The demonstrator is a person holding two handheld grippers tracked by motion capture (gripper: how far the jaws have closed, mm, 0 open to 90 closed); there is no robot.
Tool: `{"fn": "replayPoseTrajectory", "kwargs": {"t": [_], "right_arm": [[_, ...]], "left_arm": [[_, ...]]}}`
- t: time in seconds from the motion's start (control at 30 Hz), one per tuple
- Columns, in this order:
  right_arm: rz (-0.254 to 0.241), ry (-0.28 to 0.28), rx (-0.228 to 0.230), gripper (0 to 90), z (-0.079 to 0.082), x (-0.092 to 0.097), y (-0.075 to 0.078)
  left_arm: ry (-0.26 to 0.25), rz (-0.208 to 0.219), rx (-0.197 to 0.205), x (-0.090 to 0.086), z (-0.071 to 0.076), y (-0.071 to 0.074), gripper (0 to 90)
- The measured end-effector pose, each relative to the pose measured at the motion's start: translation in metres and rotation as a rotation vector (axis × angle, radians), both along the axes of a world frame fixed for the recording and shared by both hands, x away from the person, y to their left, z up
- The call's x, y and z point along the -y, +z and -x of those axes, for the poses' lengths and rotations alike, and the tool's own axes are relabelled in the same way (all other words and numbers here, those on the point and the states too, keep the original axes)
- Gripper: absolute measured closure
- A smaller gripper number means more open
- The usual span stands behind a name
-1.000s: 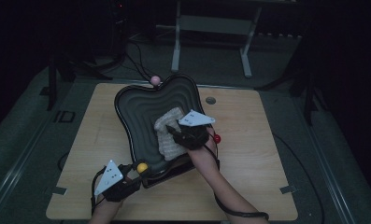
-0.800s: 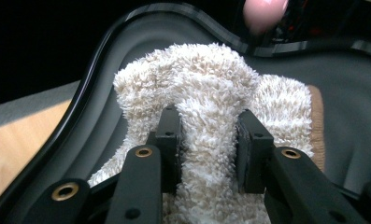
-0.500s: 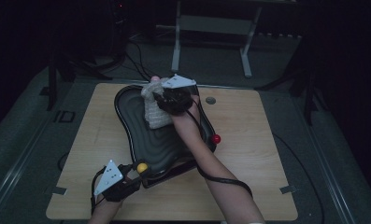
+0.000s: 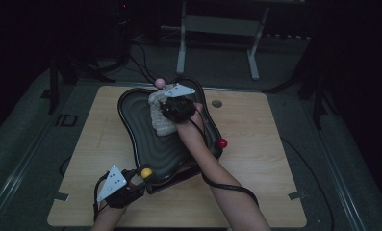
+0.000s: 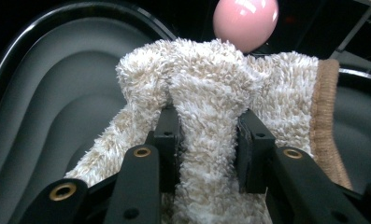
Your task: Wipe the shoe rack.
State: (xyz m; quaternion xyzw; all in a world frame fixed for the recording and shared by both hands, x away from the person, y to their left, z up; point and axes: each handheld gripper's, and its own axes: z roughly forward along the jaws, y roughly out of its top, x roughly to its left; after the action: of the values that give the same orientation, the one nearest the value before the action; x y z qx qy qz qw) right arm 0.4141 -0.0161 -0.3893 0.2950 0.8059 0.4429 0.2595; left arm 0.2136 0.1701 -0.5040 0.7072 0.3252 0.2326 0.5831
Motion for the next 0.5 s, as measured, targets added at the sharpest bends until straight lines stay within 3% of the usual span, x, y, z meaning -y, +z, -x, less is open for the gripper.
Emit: {"fn": "replayPoseTrajectory", "kwargs": {"t": [0.5], "right_arm": [[0.020, 0.068, 0.001, 66.1, 0.045, 0.021, -0.029]], "left_arm": [[0.001, 0.000, 0.001, 0.000, 0.000, 0.000, 59.9]]}}
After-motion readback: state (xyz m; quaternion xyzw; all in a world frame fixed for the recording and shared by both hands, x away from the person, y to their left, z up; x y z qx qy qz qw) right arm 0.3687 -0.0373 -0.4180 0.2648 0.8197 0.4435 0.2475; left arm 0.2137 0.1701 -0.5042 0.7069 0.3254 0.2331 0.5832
